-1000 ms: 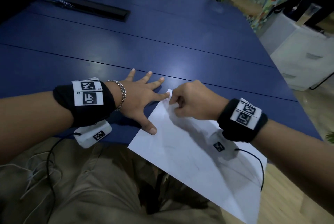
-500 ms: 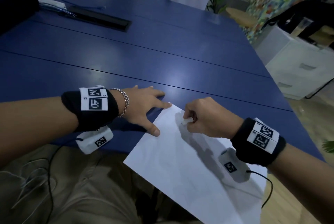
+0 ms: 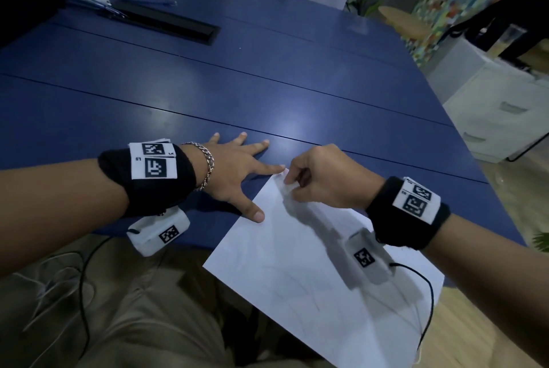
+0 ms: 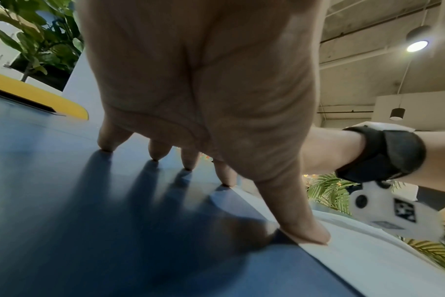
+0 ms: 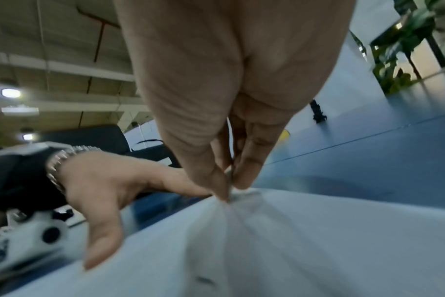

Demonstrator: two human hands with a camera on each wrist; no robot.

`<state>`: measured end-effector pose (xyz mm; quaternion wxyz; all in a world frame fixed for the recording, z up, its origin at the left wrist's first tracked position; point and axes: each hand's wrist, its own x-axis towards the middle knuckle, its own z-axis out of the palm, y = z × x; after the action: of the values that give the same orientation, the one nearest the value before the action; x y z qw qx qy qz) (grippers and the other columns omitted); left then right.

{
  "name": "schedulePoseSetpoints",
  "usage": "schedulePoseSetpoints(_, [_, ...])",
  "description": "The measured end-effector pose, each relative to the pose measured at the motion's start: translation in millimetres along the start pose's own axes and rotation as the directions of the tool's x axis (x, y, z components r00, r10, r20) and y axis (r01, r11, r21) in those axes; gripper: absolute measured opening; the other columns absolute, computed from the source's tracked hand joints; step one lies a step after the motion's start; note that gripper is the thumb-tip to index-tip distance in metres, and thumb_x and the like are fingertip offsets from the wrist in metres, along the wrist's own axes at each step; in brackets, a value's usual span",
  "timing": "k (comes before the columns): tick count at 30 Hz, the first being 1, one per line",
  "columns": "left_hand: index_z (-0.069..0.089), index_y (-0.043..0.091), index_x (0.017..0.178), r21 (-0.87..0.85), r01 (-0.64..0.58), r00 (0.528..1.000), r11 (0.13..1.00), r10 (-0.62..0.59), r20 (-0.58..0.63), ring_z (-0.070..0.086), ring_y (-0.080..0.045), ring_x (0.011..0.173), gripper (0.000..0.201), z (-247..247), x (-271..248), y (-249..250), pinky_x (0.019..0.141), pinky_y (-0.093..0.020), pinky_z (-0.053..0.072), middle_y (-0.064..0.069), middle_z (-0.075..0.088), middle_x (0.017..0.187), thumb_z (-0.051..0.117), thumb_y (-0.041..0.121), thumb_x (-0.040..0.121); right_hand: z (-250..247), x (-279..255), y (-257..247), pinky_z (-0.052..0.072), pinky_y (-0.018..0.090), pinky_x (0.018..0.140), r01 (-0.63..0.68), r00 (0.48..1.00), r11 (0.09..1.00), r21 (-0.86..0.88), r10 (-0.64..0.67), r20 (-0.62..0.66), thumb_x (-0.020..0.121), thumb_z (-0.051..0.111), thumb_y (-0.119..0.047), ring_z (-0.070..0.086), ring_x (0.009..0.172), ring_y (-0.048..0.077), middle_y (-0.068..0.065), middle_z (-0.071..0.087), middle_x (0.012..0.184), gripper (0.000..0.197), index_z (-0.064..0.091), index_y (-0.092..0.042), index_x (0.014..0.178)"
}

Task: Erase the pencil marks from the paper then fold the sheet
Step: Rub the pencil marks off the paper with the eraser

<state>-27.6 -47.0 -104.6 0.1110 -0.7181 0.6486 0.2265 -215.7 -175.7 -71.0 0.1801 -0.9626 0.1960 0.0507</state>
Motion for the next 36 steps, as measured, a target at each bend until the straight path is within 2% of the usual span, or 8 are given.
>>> schedulePoseSetpoints(4, [-0.009,0.074,0.147,0.004,0.005,1.000,1.000,-0.005,0.001,-0.017,-0.036,0.158,0.111,-1,0,1,0.118,-0.077,0.000,0.010,-0.024,0.171,0.054,0.102,0.059,3,6,3,0.052,0.021,0.068,-0.043,0.987,0.999,0.007,0.043,-0.152,0.079,0.077,-0.021,0.065,0.070,0.006,-0.007,0.072,0.077,0.015,0.078,-0.018,0.094])
schedulePoseSetpoints(8, [-0.007,0.073,0.147,0.010,0.007,1.000,1.000,-0.007,0.007,-0.017,-0.038,0.158,0.111,-1,0,1,0.117,-0.078,0.002,0.010,-0.024,0.171,0.055,0.101,0.060,2,-2,-5,0.053,0.023,0.070,0.022,0.999,0.997,-0.077,-0.024,-0.027,0.076,0.077,-0.021,0.062,0.072,0.009,-0.008,0.071,0.080,0.021,0.077,-0.019,0.097])
schedulePoseSetpoints(13, [-0.009,0.073,0.148,0.044,0.007,1.000,0.999,-0.008,0.012,-0.015,-0.042,0.157,0.112,-1,2,1,0.115,-0.081,0.005,0.008,-0.024,0.171,0.053,0.103,0.059,-3,6,-4,0.052,0.026,0.070,-0.038,0.992,0.993,-0.110,0.025,-0.122,0.079,0.073,-0.020,0.067,0.083,0.018,-0.005,0.072,0.083,0.019,0.077,-0.016,0.097])
schedulePoseSetpoints(19, [-0.008,0.069,0.151,0.138,-0.003,1.000,0.990,0.003,0.001,-0.017,-0.041,0.157,0.111,-8,5,-1,0.116,-0.080,-0.001,0.006,-0.024,0.171,0.051,0.101,0.062,-17,-24,4,0.046,0.008,0.064,0.010,0.999,1.000,-0.027,-0.011,-0.048,0.079,0.077,-0.021,0.065,0.071,0.000,-0.013,0.071,0.075,0.016,0.078,-0.024,0.095])
schedulePoseSetpoints(26, [-0.015,0.061,0.154,0.179,-0.018,0.978,0.984,0.055,-0.202,0.001,-0.038,0.159,0.106,-39,23,-9,0.124,-0.066,0.008,-0.004,-0.011,0.174,0.061,0.080,0.082,-14,-60,35,0.053,0.019,0.063,-0.110,0.991,0.989,-0.094,0.117,0.065,0.077,0.079,-0.024,0.064,0.070,0.002,-0.012,0.069,0.076,0.016,0.073,-0.028,0.091])
schedulePoseSetpoints(29, [0.016,0.047,0.162,0.021,-0.039,0.945,0.999,0.044,-0.325,0.041,-0.036,0.144,0.084,-43,19,-11,0.118,-0.049,0.035,-0.010,0.028,0.162,0.062,0.060,0.094,-10,-65,44,0.058,0.033,0.067,-0.191,0.981,0.979,-0.070,0.188,-0.048,0.079,0.074,-0.021,0.064,0.070,0.005,-0.011,0.069,0.074,0.007,0.071,-0.024,0.085])
schedulePoseSetpoints(32, [0.057,0.033,0.143,-0.039,-0.090,0.930,0.995,0.069,-0.360,0.059,-0.028,0.117,0.055,-31,4,-10,0.102,-0.040,0.047,0.000,0.054,0.124,0.057,0.060,0.095,-8,-69,52,0.058,0.035,0.066,-0.269,0.959,0.963,-0.033,0.264,-0.107,0.080,0.071,-0.020,0.063,0.072,0.008,-0.010,0.068,0.075,0.004,0.068,-0.020,0.082])
schedulePoseSetpoints(36, [0.051,0.030,0.145,0.046,-0.037,0.970,0.998,0.047,-0.239,0.049,-0.027,0.127,0.096,-6,-14,9,0.107,-0.045,0.044,0.003,0.048,0.147,0.042,0.095,0.075,-9,-73,59,0.056,0.033,0.063,-0.310,0.950,0.944,-0.115,0.304,-0.072,0.077,0.075,-0.024,0.062,0.072,0.010,-0.010,0.065,0.076,0.010,0.065,-0.023,0.077])
